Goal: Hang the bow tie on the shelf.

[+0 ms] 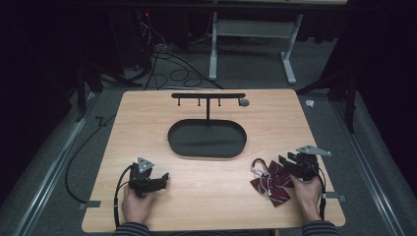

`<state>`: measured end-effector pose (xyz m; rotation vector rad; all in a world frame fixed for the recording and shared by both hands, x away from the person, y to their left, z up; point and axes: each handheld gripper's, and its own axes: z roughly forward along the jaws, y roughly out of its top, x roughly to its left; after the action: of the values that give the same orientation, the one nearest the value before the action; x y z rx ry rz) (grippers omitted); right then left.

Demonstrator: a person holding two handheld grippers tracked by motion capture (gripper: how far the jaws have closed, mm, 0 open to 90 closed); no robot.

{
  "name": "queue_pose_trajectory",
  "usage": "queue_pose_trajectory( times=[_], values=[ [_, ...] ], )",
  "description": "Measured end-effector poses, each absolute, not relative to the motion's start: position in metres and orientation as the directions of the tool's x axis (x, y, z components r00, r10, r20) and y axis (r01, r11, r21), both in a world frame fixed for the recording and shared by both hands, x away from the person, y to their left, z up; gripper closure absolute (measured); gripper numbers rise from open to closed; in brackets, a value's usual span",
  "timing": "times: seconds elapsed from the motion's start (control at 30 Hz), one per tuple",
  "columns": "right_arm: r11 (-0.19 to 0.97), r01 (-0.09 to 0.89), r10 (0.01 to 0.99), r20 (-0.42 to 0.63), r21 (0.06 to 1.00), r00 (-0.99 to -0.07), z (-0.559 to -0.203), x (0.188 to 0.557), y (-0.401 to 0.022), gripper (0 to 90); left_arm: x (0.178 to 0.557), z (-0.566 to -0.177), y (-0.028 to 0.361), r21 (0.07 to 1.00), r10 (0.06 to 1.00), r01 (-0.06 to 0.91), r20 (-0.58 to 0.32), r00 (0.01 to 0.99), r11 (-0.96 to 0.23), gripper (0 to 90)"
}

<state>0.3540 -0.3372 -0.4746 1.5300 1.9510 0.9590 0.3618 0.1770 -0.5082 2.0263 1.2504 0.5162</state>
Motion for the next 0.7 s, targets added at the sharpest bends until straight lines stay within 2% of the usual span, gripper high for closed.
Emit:
queue_pose_trajectory(
  times=[0.17, 0.5, 0.7],
  values=[
    [0.143, 0.618, 0.955, 0.057, 0.773, -0.293, -0.468, 0.349, -0.331, 59.0, 0.362, -0.508, 0.177, 0.731, 0.889, 0.614, -0.022, 0.457, -0.297, 17.2],
    [0.224, 0.585, 0.909, 0.048, 0.779, -0.413, -0.459, 0.343, -0.306, 63.6, 0.362, -0.508, 0.177, 0.731, 0.889, 0.614, -0.022, 0.457, -0.297, 17.2],
    [0.252, 0.587, 0.897, 0.042, 0.769, -0.44, -0.461, 0.348, -0.295, 64.0, 0.362, -0.508, 0.177, 0.731, 0.889, 0.614, -0.022, 0.457, -0.298, 17.2]
  ],
)
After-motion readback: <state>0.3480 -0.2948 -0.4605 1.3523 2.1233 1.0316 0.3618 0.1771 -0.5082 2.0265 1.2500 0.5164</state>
